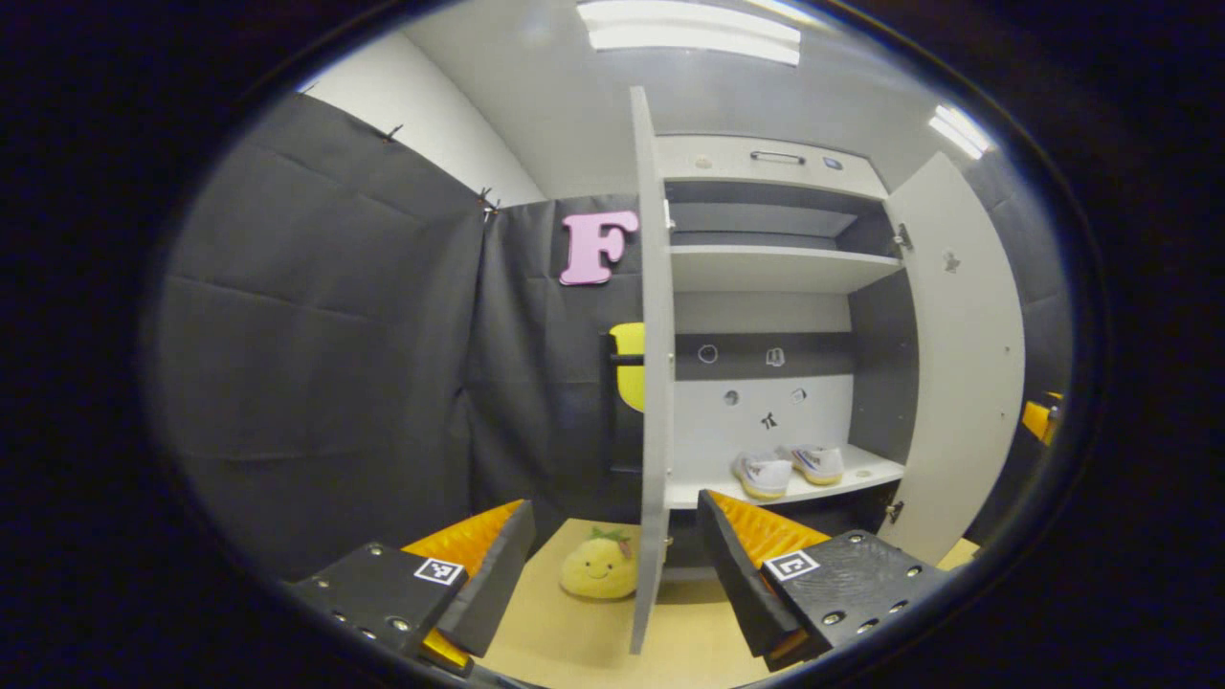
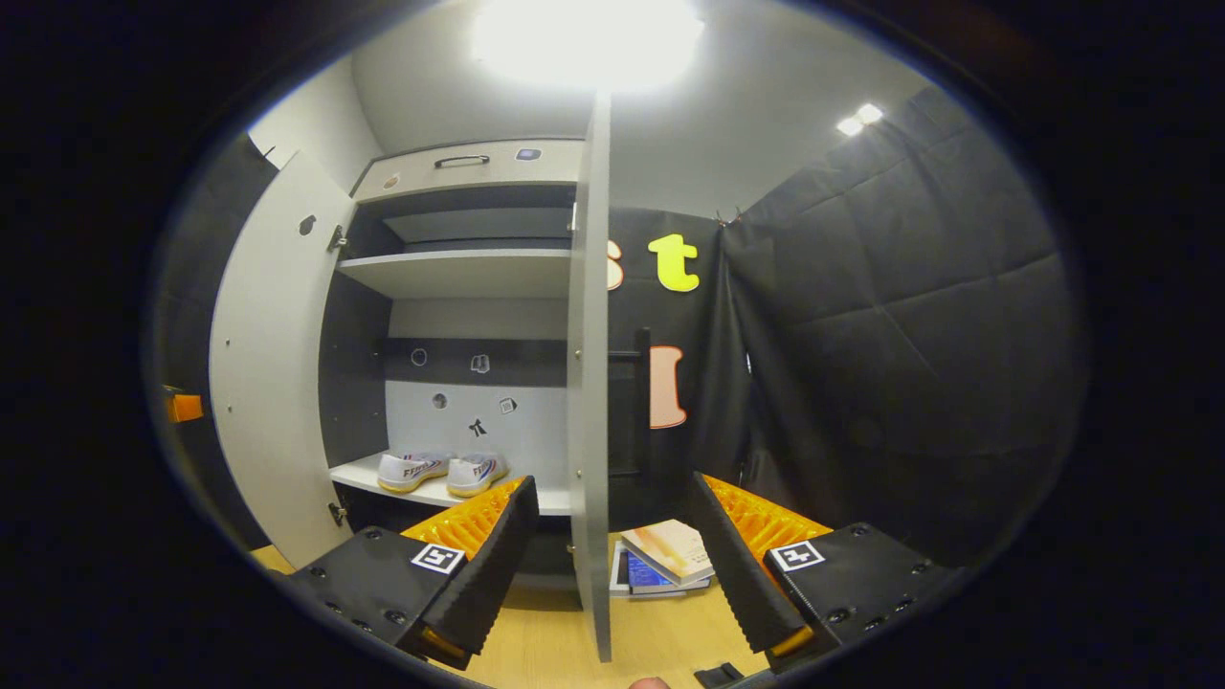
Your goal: Grab one shoe with the right hand and put it into the shoe cabinet, grab the other shoe with the left hand and put it into the shoe cabinet; then close the right door with the right hand and the left door with the left hand.
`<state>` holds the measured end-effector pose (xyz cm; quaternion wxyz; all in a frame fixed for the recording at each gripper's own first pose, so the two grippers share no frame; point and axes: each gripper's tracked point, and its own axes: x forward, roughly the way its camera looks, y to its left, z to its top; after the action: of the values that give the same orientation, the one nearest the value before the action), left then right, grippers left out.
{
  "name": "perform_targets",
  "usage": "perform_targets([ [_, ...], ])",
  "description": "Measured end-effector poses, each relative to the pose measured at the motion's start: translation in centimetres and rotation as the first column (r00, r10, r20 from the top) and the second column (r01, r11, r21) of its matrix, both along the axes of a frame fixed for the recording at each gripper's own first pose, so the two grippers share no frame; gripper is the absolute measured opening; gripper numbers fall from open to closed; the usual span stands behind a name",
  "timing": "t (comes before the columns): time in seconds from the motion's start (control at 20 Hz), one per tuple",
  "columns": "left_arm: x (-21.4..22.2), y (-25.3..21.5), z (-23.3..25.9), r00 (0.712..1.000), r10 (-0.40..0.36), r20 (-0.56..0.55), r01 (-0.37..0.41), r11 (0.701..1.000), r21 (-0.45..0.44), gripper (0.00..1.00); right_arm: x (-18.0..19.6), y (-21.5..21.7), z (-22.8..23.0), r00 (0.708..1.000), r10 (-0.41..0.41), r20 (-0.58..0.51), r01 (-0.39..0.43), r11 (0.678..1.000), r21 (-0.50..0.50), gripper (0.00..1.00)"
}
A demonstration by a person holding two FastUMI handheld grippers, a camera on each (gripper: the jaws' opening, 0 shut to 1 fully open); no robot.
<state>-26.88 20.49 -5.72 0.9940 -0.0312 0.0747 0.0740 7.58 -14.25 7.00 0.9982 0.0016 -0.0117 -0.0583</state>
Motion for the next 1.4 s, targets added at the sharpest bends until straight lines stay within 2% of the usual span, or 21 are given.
perform_targets([
  [0.15,-0.2,2.9,-0.8,0.998,0.059,-0.018,-0.06,0.998,-0.019,0.99,0.5,-1.6,0.1,0.999,-0.038,0.001,0.038,0.999,0.007,0.99],
  [0.2,-0.1,3.7,-1.1,0.997,0.077,-0.024,-0.078,0.997,-0.023,0.97,0.6,-2.2,0.1,0.999,-0.052,0.003,0.052,0.999,0.006,0.96],
  [0.3,-0.2,5.2,-1.6,0.994,0.103,-0.034,-0.103,0.994,-0.021,0.98,0.8,-3.2,0.4,0.997,-0.077,0.012,0.077,0.997,0.003,1.0],
  [0.35,-0.2,5.2,-1.8,0.994,0.107,-0.036,-0.108,0.994,-0.021,0.99,0.9,-3.8,0.6,0.996,-0.091,0.015,0.091,0.996,0.004,0.96],
  [0.4,-0.2,5.0,-2.1,0.993,0.108,-0.038,-0.109,0.994,-0.022,0.99,1.1,-4.4,0.7,0.994,-0.108,0.019,0.108,0.994,0.005,1.0],
  [0.75,-0.1,3.9,-2.6,0.997,0.066,-0.036,-0.067,0.998,-0.012,0.99,4.3,-9.2,-0.2,0.966,-0.256,-0.027,0.256,0.967,-0.001,0.99],
  [0.85,-0.4,3.4,-2.5,0.998,0.058,-0.032,-0.059,0.998,-0.017,0.98,5.5,-9.3,-0.6,0.963,-0.265,-0.053,0.265,0.964,0.0,0.98],
  [1.0,-0.7,3.7,-2.2,0.998,0.059,-0.029,-0.059,0.998,-0.006,0.98,6.8,-7.9,-1.1,0.968,-0.236,-0.082,0.238,0.971,0.016,0.97],
  [1.25,-0.9,4.8,-1.8,0.997,0.071,-0.013,-0.071,0.997,0.007,0.98,6.8,-7.2,-0.8,0.964,-0.254,-0.079,0.252,0.967,-0.023,0.95],
  [1.3,-0.9,5.0,-1.7,0.997,0.075,-0.009,-0.075,0.997,0.007,0.98,6.7,-7.1,-0.8,0.963,-0.257,-0.081,0.256,0.966,-0.024,0.9],
  [1.35,-1.2,5.2,-1.7,0.997,0.076,-0.006,-0.076,0.997,0.003,0.98,6.7,-7.1,-0.8,0.961,-0.263,-0.083,0.262,0.965,-0.026,0.94],
  [1.4,-1.3,5.4,-1.7,0.997,0.077,-0.005,-0.077,0.997,-0.001,0.98,6.7,-7.0,-0.8,0.96,-0.267,-0.088,0.266,0.964,-0.023,0.9],
])
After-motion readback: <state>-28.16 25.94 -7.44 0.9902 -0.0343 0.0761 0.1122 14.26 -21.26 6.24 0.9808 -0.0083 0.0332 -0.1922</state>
